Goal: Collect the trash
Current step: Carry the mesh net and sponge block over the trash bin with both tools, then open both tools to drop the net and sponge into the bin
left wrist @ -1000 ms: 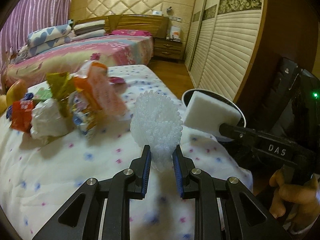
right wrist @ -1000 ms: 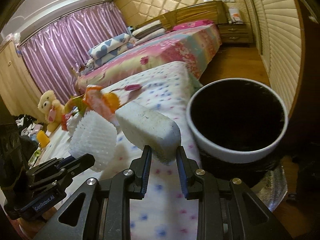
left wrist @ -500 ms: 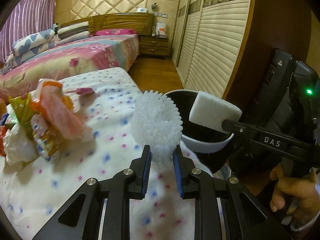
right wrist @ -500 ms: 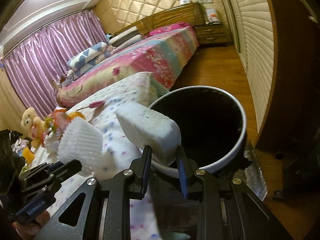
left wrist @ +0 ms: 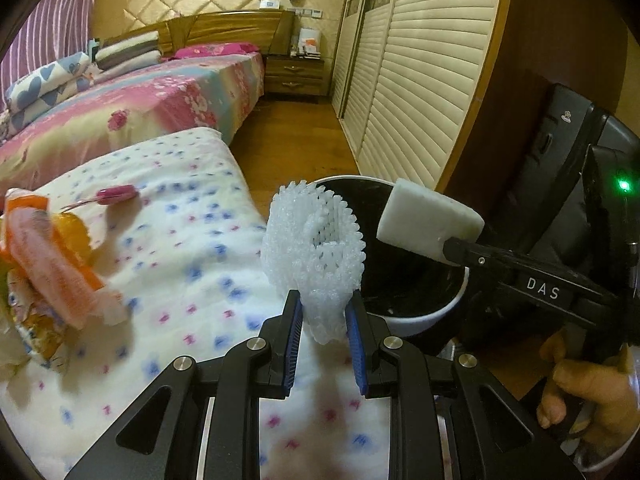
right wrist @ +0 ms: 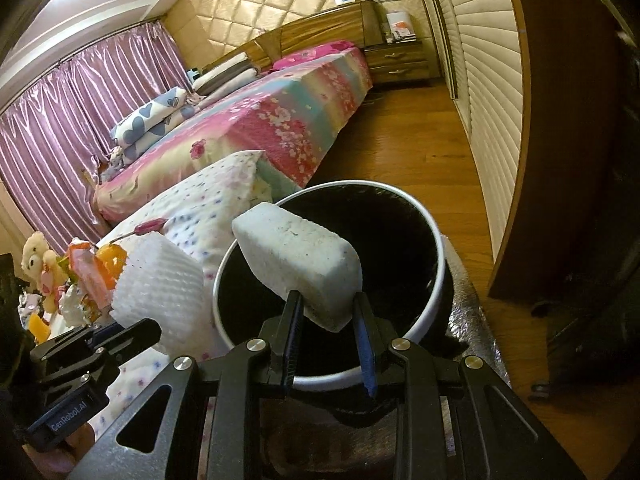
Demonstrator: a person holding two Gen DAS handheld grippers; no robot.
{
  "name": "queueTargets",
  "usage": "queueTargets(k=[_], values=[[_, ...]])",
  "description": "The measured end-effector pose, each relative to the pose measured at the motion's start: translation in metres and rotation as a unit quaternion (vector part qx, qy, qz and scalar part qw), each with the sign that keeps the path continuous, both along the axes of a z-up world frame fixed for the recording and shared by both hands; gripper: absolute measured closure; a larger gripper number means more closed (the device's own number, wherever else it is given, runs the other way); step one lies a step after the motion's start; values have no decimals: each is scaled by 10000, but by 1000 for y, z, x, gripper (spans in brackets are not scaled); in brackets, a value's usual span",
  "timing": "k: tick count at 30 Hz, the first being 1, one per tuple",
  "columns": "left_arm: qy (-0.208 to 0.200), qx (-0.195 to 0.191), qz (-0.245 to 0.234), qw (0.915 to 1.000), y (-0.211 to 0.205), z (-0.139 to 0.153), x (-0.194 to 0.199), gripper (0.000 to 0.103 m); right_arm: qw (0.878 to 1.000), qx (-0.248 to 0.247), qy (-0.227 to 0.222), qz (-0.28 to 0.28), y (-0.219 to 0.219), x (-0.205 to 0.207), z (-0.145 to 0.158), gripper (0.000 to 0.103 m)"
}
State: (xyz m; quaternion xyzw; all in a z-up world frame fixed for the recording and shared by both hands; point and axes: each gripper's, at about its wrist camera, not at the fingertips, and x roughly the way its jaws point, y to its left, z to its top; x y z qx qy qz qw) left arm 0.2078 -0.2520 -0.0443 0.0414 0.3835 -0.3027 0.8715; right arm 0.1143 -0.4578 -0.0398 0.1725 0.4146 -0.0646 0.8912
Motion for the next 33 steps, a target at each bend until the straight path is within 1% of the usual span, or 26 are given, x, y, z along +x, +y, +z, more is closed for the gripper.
queueTargets(k=[8, 17, 19, 22, 24, 25, 26, 27, 28, 31, 32, 33], values=[[31, 93, -73, 9999, -25, -5, 13, 82, 9999, -1, 78, -82, -11, 6, -2, 77], [74, 153, -71, 9998, -39, -11, 19, 81, 9998, 69, 157, -143, -20, 9, -4, 76], [71, 169, -83, 9998, -41, -11, 20, 80, 9997, 68, 164, -146, -22, 10, -5, 74], [46, 208, -58, 9998, -42, -12, 21, 75, 9997, 49, 184, -160, -24, 12, -5, 74], [26, 245, 1, 9997, -41, -11, 19, 59, 9996, -1, 206, -210, -24, 13, -5, 67], [21, 241, 23, 9997, -40, -11, 17, 53, 9995, -8, 202, -233, -25, 13, -5, 60], [-4, 233, 70, 9997, -37, -10, 14, 44, 9995, 2, 179, -259, -26, 12, -4, 51], [-35, 223, 113, 9997, -33, -9, 11, 41, 9995, 20, 149, -289, -27, 11, -3, 45], [-44, 203, 100, 9997, -30, -8, 9, 41, 9995, 40, 107, -304, -27, 9, -2, 38], [-47, 143, 154, 9998, -16, -5, -1, 37, 9996, 43, -1, -296, -23, 6, 3, 35], [-42, 111, 186, 9998, -10, -5, -4, 34, 9996, 66, -38, -273, -20, 5, 4, 30], [-24, 75, 224, 9997, -5, -5, -8, 32, 9996, 97, -85, -246, -16, 4, 6, 27]])
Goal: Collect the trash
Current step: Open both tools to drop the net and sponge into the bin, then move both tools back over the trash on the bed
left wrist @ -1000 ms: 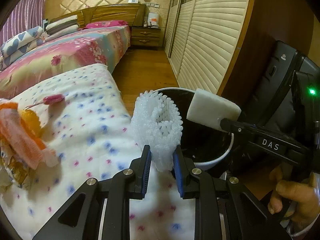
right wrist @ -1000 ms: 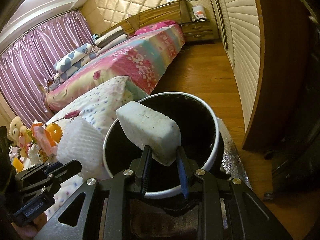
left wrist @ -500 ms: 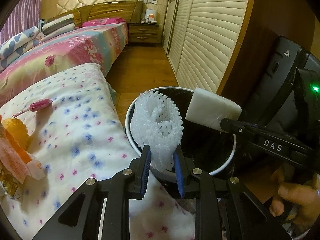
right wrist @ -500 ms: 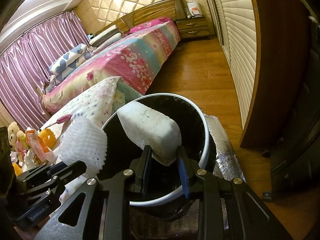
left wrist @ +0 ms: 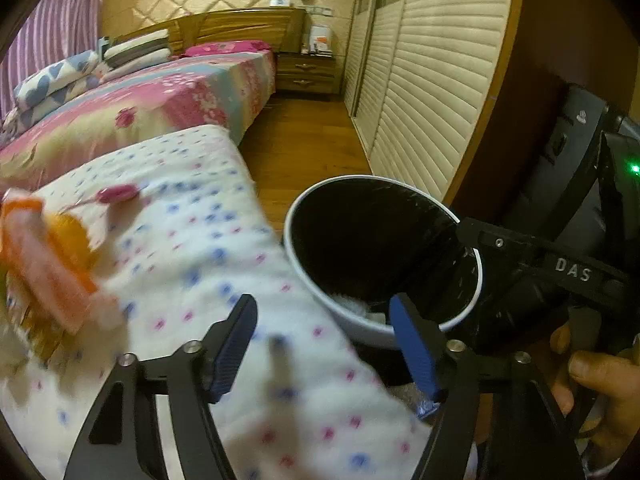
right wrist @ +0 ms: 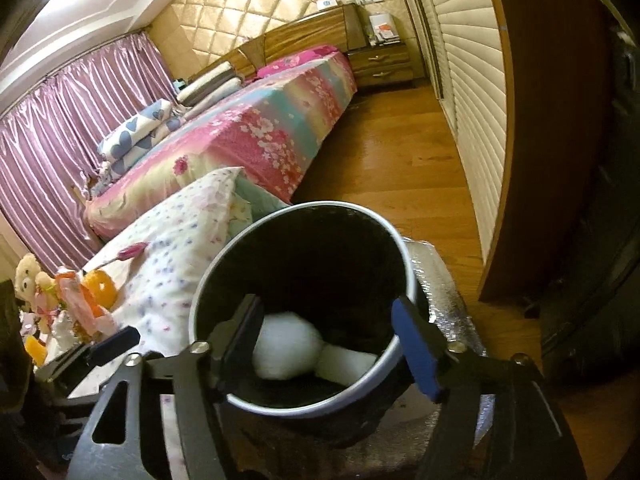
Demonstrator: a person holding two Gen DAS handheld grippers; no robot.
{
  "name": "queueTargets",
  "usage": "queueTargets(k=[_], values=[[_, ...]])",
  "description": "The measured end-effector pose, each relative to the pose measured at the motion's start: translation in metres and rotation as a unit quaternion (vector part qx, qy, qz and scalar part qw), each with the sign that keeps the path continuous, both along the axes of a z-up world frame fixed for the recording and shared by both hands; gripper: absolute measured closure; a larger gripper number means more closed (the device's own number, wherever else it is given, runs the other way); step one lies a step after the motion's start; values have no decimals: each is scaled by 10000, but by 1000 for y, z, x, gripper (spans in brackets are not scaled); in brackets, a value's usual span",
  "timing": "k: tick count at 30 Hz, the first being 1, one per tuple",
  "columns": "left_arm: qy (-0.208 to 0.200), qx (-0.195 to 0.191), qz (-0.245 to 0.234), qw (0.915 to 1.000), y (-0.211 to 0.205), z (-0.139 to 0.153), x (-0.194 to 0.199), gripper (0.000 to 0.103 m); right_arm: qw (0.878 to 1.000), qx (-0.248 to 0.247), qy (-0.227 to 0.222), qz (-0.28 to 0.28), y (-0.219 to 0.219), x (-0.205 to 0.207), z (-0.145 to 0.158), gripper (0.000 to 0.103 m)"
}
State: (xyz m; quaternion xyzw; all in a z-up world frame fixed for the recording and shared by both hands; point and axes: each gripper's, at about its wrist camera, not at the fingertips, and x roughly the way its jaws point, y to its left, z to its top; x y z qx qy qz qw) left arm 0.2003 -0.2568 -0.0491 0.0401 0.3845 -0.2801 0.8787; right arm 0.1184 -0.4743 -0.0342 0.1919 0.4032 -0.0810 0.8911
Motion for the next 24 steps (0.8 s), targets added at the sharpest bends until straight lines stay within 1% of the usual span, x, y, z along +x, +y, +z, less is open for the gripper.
queueTargets(k=[1, 3, 5, 7, 11, 14, 18, 24], values=[[29, -28, 39, 10000, 6, 0, -3, 32, 10000, 19, -42, 31, 3, -1, 1, 23], [57, -75, 106, 9999, 19, 0, -10, 32, 9999, 38, -106, 122, 12, -3, 2, 22], [83, -81, 238, 9997, 34, 0, -16, 32, 9996, 110, -132, 228, 23, -3, 3, 16], [120, -101, 381, 9992, 51, -2, -24, 32, 9992, 198, -161, 318, 32, -4, 3, 14], [220, -160, 678, 9973, 84, -2, -33, 32, 9977, 288, -215, 568, 58, -6, 3, 14], [229, -300, 1016, 9941, 116, 2, -40, 32, 9961, 375, -236, 761, 76, -4, 2, 14], [245, -358, 1386, 9894, 153, 5, -54, 32, 9935, 426, -249, 1024, 99, -1, 0, 14], [249, -412, 1787, 9827, 193, 11, -69, 32, 9883, 477, -204, 1434, 137, 6, -5, 14]])
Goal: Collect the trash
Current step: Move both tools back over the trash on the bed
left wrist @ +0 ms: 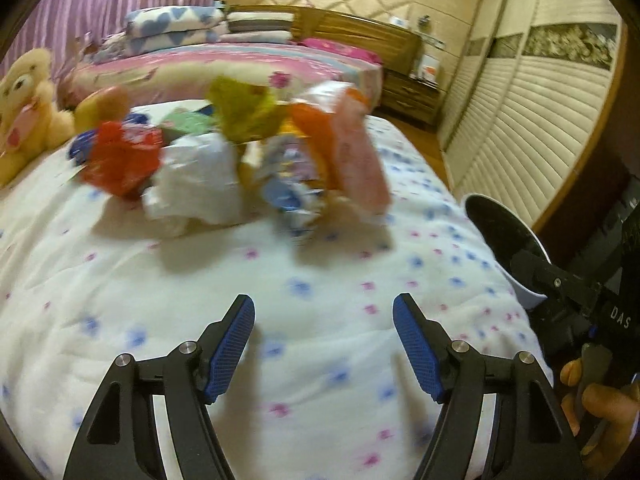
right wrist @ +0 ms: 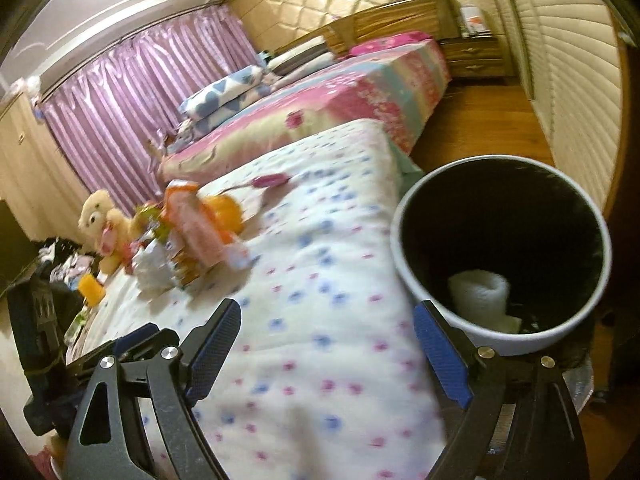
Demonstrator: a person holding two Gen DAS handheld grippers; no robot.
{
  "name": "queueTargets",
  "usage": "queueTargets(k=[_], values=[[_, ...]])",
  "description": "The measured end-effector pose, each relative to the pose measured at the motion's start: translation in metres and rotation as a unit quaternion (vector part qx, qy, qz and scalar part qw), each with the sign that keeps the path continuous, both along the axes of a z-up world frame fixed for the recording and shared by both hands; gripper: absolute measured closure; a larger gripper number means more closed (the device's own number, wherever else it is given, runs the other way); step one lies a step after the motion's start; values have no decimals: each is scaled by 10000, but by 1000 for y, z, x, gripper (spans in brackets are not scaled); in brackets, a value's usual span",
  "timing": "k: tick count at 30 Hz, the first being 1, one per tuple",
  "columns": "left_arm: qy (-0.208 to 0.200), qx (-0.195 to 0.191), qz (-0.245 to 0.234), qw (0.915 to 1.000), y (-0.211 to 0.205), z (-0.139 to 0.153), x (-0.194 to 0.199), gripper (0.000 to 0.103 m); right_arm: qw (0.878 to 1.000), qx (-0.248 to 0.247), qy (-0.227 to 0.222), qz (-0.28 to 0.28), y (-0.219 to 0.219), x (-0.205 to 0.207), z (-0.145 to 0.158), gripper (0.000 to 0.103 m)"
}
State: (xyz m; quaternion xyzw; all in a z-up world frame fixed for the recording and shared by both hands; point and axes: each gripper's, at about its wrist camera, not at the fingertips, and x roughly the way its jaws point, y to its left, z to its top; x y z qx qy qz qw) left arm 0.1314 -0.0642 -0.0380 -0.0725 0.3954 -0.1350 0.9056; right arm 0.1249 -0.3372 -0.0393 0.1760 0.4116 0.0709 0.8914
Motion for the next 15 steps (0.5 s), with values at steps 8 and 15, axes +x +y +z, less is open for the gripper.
queueTargets(k=[8, 15], values=[[71, -38, 326, 9994, 29, 3, -17, 32, 9987, -100, 52, 489, 38, 12, -5, 14], [148, -12, 549, 9984, 48, 4, -25, 32, 9971, -149, 152, 734, 61, 23, -13, 14]])
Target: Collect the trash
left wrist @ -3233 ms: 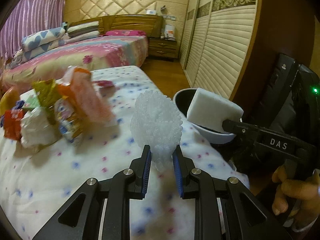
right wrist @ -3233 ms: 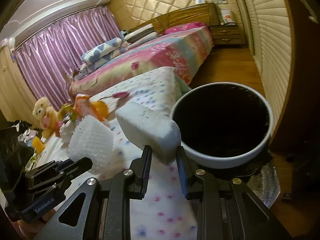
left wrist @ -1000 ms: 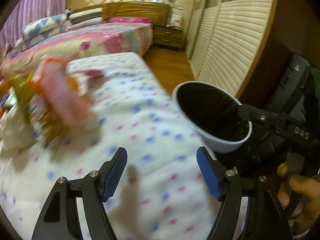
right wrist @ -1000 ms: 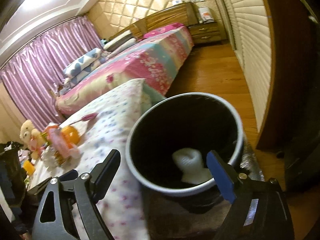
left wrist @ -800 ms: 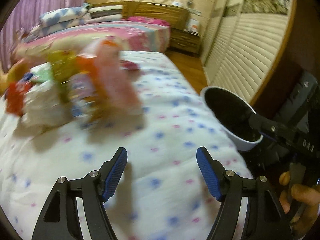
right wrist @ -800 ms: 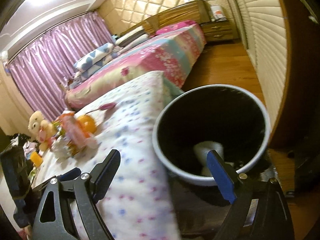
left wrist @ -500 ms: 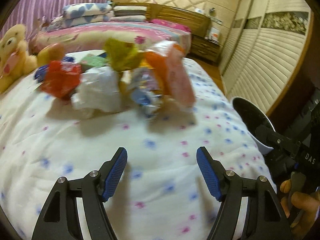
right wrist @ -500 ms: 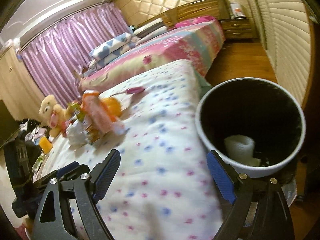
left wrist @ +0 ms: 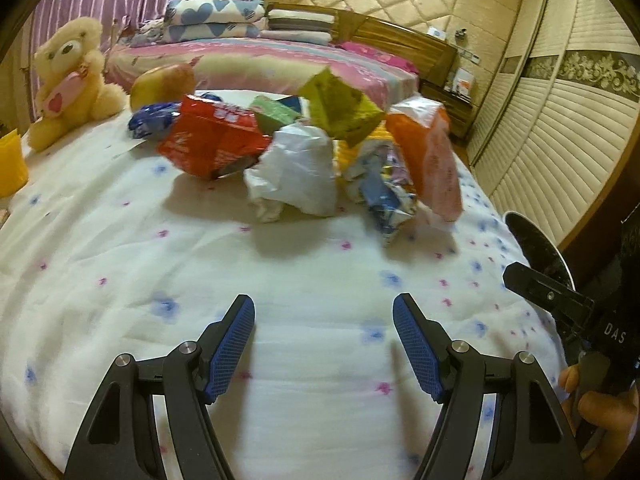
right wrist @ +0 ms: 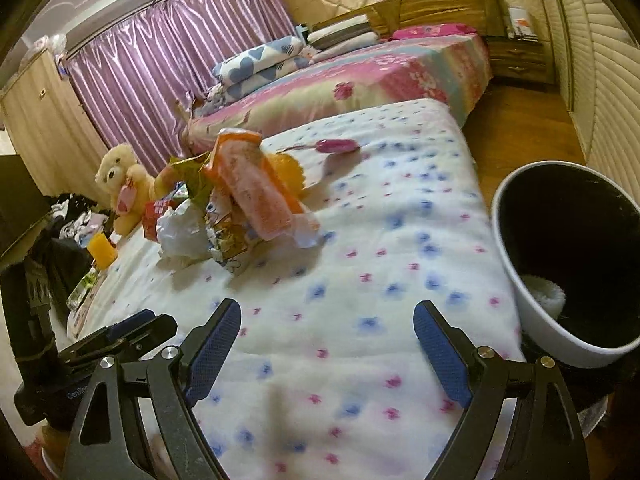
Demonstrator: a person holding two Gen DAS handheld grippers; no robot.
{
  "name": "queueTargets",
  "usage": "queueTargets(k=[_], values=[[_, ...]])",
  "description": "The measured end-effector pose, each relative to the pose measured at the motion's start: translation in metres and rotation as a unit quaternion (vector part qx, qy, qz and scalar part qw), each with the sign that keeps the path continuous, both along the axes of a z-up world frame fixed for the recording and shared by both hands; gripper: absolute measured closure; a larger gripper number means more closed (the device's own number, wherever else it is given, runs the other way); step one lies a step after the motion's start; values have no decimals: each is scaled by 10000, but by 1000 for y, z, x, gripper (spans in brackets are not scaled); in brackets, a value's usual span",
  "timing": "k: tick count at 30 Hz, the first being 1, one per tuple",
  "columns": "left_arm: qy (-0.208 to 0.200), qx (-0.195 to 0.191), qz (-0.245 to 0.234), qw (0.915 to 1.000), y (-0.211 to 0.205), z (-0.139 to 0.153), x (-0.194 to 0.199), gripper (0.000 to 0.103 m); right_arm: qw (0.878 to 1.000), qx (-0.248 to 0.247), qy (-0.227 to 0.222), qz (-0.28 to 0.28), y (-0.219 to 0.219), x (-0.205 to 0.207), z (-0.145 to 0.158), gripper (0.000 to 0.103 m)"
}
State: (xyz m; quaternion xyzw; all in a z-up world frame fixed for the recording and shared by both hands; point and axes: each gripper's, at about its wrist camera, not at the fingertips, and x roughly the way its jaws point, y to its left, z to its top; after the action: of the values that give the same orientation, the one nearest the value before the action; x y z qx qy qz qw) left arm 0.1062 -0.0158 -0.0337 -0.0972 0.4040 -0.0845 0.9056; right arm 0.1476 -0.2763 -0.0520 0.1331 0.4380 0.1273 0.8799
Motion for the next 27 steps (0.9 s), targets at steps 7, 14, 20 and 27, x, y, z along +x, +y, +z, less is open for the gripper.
queueTargets(k=[7, 14, 20, 27], values=[[45, 7, 166, 9999, 12, 5, 10, 32, 9997, -116, 17, 211, 19, 16, -1, 14], [51, 20, 216, 9998, 15, 12, 38, 32, 9991, -264, 79, 324, 28, 38, -4, 14], [-6, 42, 233, 9997, 8, 9, 61, 32, 9981, -377, 17, 479, 40, 56, -5, 14], [91, -131, 129, 9998, 5, -2, 87, 47, 9973, -430, 40, 601, 47, 74, -10, 30]])
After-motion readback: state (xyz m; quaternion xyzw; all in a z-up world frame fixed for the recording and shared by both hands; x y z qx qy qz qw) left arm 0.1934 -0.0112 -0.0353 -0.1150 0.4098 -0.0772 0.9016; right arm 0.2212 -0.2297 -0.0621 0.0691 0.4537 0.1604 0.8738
